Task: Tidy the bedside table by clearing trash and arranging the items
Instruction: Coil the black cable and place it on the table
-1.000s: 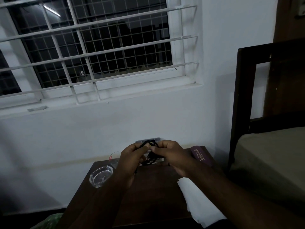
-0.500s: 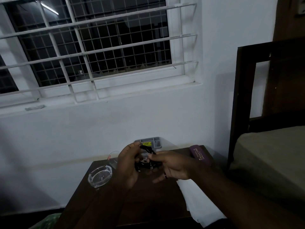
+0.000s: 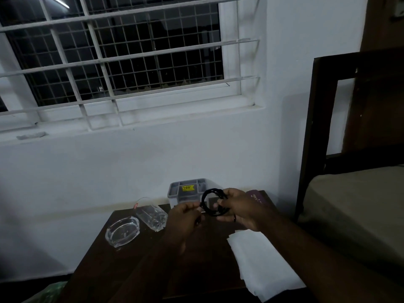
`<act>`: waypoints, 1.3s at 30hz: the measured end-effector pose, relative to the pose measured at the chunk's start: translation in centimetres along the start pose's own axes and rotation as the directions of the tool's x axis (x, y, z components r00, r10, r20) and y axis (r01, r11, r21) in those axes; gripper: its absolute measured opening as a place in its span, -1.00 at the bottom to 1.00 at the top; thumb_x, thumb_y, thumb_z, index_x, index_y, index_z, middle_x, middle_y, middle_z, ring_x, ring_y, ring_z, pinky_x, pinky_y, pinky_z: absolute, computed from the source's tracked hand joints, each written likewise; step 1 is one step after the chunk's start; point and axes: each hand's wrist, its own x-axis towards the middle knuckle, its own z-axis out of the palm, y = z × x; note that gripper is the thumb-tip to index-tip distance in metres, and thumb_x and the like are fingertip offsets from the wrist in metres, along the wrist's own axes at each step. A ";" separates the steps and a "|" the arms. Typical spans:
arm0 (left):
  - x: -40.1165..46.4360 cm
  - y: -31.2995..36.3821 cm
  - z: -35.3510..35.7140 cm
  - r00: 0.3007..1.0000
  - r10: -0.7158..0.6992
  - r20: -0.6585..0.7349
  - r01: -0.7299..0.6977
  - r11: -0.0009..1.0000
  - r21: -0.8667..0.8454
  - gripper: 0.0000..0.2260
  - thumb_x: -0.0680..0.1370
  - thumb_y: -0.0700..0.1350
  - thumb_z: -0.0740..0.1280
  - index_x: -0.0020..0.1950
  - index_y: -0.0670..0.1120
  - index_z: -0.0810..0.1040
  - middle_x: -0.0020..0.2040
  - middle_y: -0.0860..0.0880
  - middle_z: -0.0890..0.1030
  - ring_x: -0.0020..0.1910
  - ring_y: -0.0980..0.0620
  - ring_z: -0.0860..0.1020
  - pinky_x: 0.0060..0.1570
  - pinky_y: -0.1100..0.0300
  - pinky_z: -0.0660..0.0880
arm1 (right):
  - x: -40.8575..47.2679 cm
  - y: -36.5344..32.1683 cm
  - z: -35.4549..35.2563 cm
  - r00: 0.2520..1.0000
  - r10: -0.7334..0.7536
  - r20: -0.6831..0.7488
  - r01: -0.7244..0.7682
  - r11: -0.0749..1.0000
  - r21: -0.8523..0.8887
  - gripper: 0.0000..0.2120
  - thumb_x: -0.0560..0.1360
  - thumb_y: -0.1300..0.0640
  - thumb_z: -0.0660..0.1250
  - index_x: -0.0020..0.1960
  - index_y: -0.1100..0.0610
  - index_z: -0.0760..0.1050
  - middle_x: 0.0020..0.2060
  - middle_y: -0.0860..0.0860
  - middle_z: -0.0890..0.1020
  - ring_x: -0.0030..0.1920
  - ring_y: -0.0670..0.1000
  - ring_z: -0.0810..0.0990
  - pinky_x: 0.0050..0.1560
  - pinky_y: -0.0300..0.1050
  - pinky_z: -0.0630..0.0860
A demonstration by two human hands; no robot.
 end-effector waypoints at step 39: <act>8.8 -6.6 5.4 0.925 0.211 0.316 -0.331 0.856 0.398 -0.54 0.49 -0.35 0.32 0.36 -0.07 0.47 0.27 0.05 0.55 0.24 0.11 0.51 0.24 0.34 0.43 | 5.1 1.8 -4.1 0.919 -0.395 -0.014 -0.017 -0.003 -1.000 -0.75 0.54 0.06 0.20 0.19 0.06 0.48 0.09 0.01 0.63 0.10 0.06 0.60 0.05 -0.13 0.43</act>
